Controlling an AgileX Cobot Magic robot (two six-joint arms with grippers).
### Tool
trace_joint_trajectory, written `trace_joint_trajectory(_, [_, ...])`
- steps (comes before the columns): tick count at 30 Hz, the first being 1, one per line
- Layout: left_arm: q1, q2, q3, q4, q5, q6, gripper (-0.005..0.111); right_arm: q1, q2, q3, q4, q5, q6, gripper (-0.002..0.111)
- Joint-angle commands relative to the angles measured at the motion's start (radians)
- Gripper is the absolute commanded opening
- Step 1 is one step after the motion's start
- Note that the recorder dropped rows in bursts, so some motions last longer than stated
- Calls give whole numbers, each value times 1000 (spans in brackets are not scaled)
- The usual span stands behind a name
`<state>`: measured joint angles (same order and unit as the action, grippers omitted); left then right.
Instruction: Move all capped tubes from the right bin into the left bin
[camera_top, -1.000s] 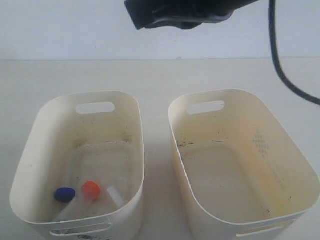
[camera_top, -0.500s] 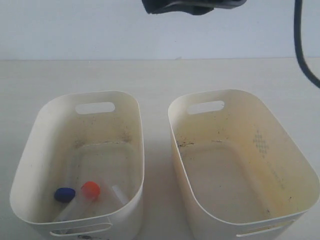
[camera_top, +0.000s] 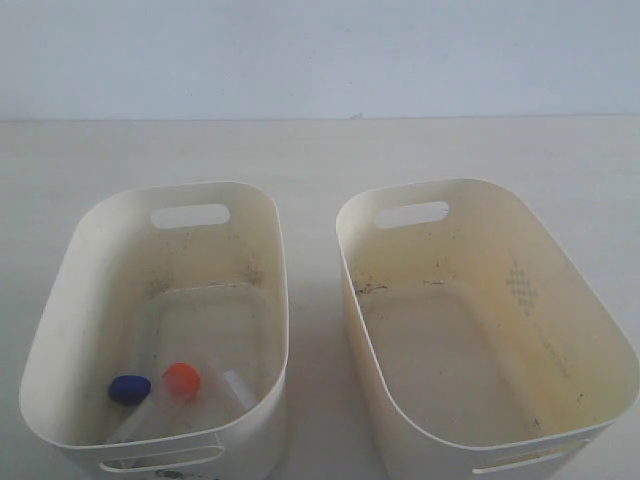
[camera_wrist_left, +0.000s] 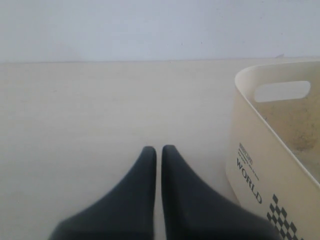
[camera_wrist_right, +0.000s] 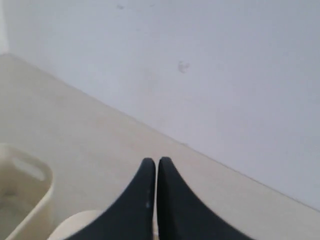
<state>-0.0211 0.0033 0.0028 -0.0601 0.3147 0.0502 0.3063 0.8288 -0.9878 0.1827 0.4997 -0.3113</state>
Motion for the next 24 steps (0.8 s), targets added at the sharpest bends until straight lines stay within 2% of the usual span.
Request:
trace_joint_trajectory(1, [1, -3, -3, -10, -8, 3, 4, -134, -153, 163, 47, -146, -1, 1])
trace_joint_trajectory(8, [1, -3, -3, -10, -8, 3, 4, -259, -416, 477, 49, -254, 32, 1])
trace_joint_trajectory(13, [1, -3, -3, -10, -8, 3, 4, -351, -612, 721, 49, -405, 78, 1])
trace_joint_trajectory(17, [1, -3, -3, -10, -8, 3, 4, -367, -698, 839, 49, -458, 74, 1])
trace_joint_trajectory(24, [1, -3, -3, -10, -8, 3, 4, -367, -717, 939, 49, -459, 77, 1])
